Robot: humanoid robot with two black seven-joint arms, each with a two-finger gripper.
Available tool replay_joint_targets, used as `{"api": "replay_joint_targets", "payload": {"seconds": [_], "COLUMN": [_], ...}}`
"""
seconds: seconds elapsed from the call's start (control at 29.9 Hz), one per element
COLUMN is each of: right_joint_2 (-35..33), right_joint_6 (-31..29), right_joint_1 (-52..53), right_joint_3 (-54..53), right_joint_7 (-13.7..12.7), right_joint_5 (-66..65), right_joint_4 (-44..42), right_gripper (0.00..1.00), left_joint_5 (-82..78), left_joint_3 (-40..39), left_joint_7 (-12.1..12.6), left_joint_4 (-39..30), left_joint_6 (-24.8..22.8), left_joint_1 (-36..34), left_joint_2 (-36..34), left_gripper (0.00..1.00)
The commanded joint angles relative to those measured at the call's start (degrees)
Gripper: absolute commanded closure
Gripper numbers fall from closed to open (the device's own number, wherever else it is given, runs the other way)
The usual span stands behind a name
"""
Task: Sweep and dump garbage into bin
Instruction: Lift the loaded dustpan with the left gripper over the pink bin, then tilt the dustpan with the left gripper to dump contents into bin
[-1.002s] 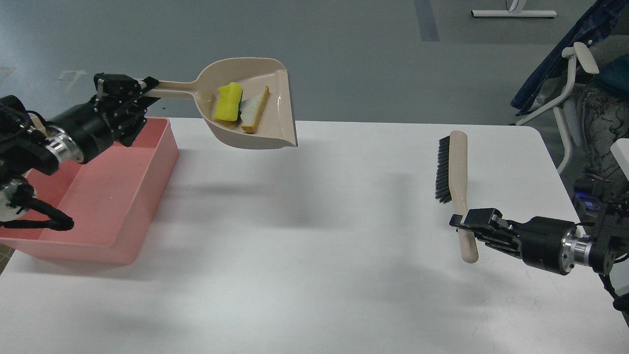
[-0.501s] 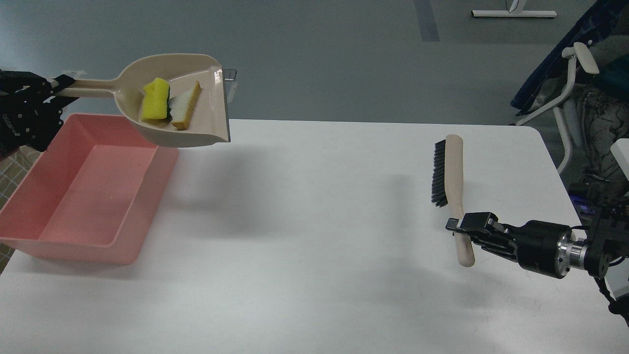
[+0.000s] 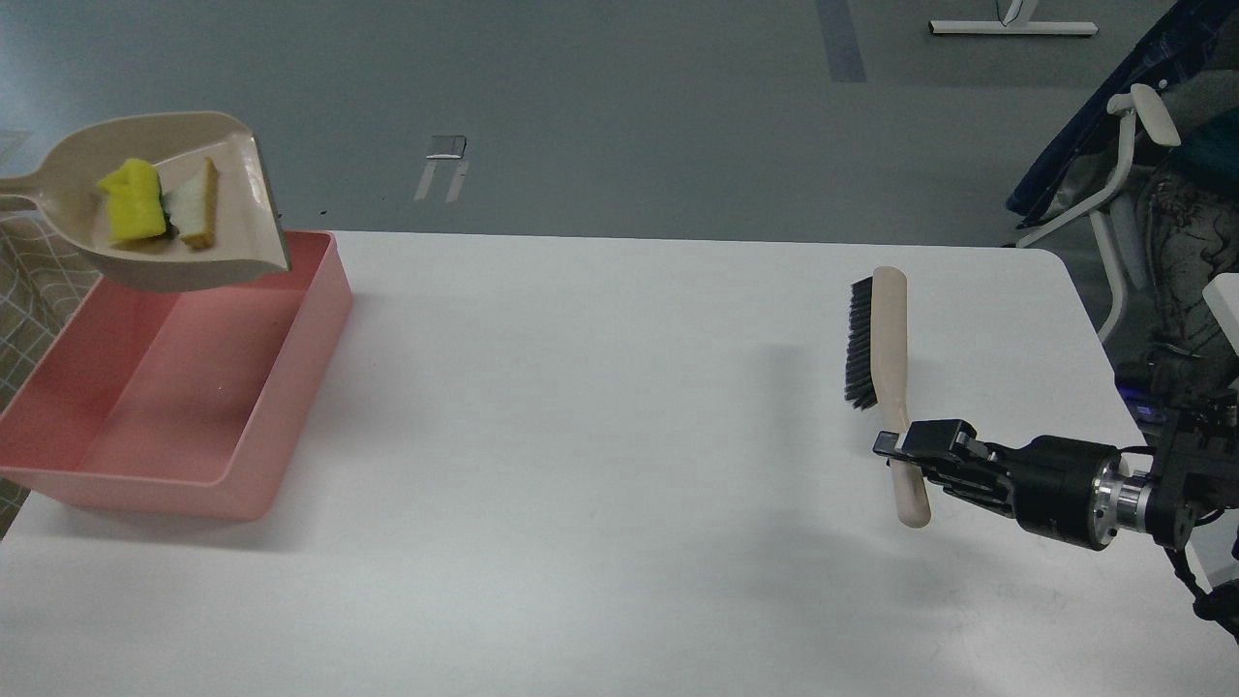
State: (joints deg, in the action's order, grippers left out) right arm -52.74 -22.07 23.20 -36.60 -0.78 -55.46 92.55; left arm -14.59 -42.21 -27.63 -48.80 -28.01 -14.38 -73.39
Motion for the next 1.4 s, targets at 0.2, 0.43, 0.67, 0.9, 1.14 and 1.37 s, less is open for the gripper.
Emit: {"api": "replay_joint_targets", "payload": {"seconds": [0.2,0.43,0.67,0.9,1.14,1.37], "right_joint_2": [0.44,0.44,0.44,0.44,0.44,0.44], "right_joint_6": [0.01,0.01,0.01,0.01,0.01,0.01], "right_joint_1": [0.00,0.00,0.00,-0.09,-0.09,-0.09], "right_joint_3": [0.13,0.13,0.13,0.13,0.13,0.13], "right_joint_7": [-0.01,-0.01,-0.01,-0.01,-0.01,-0.01], "right_joint_5": [-0.08,-0.08,-0.08,-0.08,-0.08,-0.08], "right_joint_4": [0.00,0.00,0.00,0.00,-0.09,0.00], "right_gripper": [1.00,1.00,1.00,1.00,1.00,1.00], "left_joint_5": [-1.14,-6.58,-10.20,-11.51,-16.87,-19.08], "left_joint_3": [0.29,0.11,-0.59,-0.68,-0.77,-0.77], "left_joint_7": [-0.37,-0.37,-0.37,-0.37,-0.37,-0.37], "left_joint_4": [6.43,6.43,6.43,6.26,6.26,5.29], "left_joint_6": [0.01,0.01,0.01,0.01,0.01,0.01], "left_joint_1": [3.74,5.07,4.89,4.10,1.82,0.67], "left_joint_2": [0.71,0.00,-1.75,-4.91,-6.41,-7.82], "left_gripper": [1.00,1.00,1.00,1.00,1.00,1.00]}}
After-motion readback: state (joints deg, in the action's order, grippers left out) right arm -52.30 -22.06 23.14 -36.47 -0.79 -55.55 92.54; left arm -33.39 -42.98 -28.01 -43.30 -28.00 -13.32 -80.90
